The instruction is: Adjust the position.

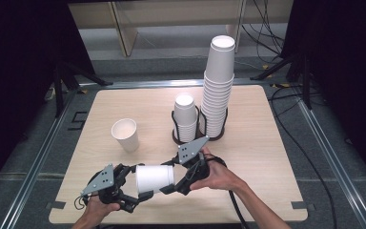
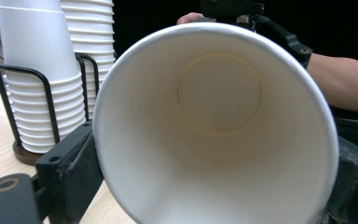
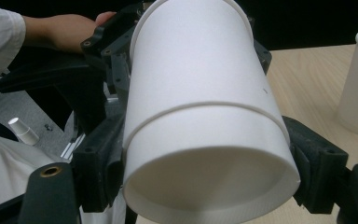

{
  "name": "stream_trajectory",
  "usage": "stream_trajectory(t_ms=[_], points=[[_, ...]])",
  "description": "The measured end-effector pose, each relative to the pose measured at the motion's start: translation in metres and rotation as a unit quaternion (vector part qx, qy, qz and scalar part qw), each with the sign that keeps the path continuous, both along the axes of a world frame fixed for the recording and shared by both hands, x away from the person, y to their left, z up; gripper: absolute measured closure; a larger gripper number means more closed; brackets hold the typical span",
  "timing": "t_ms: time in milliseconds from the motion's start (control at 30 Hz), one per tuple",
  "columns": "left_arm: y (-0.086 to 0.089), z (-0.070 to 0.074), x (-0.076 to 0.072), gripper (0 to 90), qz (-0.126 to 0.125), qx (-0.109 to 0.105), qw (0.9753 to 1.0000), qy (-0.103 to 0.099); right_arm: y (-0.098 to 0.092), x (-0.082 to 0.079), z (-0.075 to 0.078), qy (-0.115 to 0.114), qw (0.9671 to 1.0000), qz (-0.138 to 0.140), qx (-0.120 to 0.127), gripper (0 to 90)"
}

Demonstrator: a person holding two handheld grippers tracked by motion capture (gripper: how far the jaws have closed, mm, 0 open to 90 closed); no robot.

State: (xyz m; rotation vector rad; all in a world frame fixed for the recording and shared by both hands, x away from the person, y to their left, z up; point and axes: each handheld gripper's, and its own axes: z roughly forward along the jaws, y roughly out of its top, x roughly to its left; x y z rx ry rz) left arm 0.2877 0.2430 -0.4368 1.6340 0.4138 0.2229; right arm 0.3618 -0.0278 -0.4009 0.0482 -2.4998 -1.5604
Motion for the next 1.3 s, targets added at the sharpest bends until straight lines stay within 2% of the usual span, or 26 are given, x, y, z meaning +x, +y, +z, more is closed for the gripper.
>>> stream_trajectory(t_ms=[200,233,300,367,433,500,533,567,600,633,667,700,767,800,867,933,1100,1133,1200,1300], points=[[-0.001,-0.001,0.000,11.0,0.001,0.012,0.9999,-0.004,0.000,0.002,-0.004,0.005,0.9999,-0.006,-0.007,21.7],[0.000,0.000,0.000,11.3,0.004,0.023,0.9997,-0.005,0.000,0.002,-0.004,0.006,0.9999,-0.009,-0.012,20.5],[-0.001,-0.001,0.001,11.5,0.007,0.022,0.9997,-0.003,-0.001,0.003,-0.005,0.004,0.9997,-0.022,-0.014,17.6],[0.000,-0.001,0.001,11.7,0.011,0.035,0.9993,-0.004,-0.003,0.003,-0.003,0.006,0.9996,-0.022,-0.018,17.6],[-0.001,-0.002,0.002,11.7,0.011,0.038,0.9992,-0.003,-0.005,0.003,0.000,-0.010,0.9991,-0.032,-0.027,15.5],[0.000,-0.001,0.001,11.7,0.017,0.059,0.9981,0.007,-0.006,0.001,0.004,-0.020,0.9983,-0.042,-0.035,15.6],[0.000,-0.001,0.002,11.7,0.019,0.072,0.9972,0.004,-0.006,0.000,0.006,-0.038,0.9976,-0.042,-0.039,15.6],[-0.001,-0.002,0.002,11.7,0.017,0.068,0.9975,0.006,-0.006,-0.002,0.007,-0.043,0.9968,-0.045,-0.049,15.5],[-0.001,-0.001,0.001,11.7,0.022,0.085,0.9961,0.010,-0.004,-0.004,0.008,-0.053,0.9957,-0.049,-0.057,15.6],[-0.003,-0.003,0.002,11.7,0.019,0.082,0.9964,0.006,-0.004,-0.007,0.009,-0.058,0.9946,-0.054,-0.067,15.6],[-0.003,-0.002,0.001,11.7,0.023,0.098,0.9949,0.012,-0.001,-0.008,0.009,-0.069,0.9938,-0.049,-0.072,15.7],[-0.004,-0.003,0.002,11.7,0.018,0.097,0.9951,0.008,0.000,-0.009,0.009,-0.073,0.9932,-0.046,-0.078,15.7],[-0.004,-0.003,0.001,11.7,0.025,0.117,0.9928,0.011,0.004,-0.012,0.007,-0.079,0.9914,-0.045,-0.094,15.7],[-0.006,-0.004,0.002,11.6,0.021,0.112,0.9935,0.010,0.006,-0.012,0.006,-0.084,0.9907,-0.041,-0.098,15.7],[-0.006,-0.003,0.001,11.6,0.021,0.124,0.9920,0.007,0.010,-0.015,0.005,-0.091,0.9887,-0.040,-0.112,15.8],[-0.006,-0.001,0.001,11.6,0.021,0.137,0.9903,0.007,0.014,-0.017,0.004,-0.108,0.9849,-0.038,-0.130,15.9],[-0.010,-0.003,-0.001,11.6,0.018,0.151,0.9883,0.008,0.025,-0.022,0.002,-0.134,0.9782,-0.028,-0.156,16.1],[-0.010,-0.002,0.000,11.6,0.014,0.156,0.9876,0.005,0.027,-0.023,0.002,-0.134,0.9777,-0.026,-0.160,16.3],[-0.011,-0.002,-0.001,11.6,0.012,0.155,0.9878,0.006,0.031,-0.023,0.000,-0.145,0.9755,-0.021,-0.164,16.3],[-0.012,-0.002,-0.002,11.5,0.012,0.152,0.9883,0.006,0.035,-0.026,-0.001,-0.148,0.9730,-0.019,-0.176,16.1]])
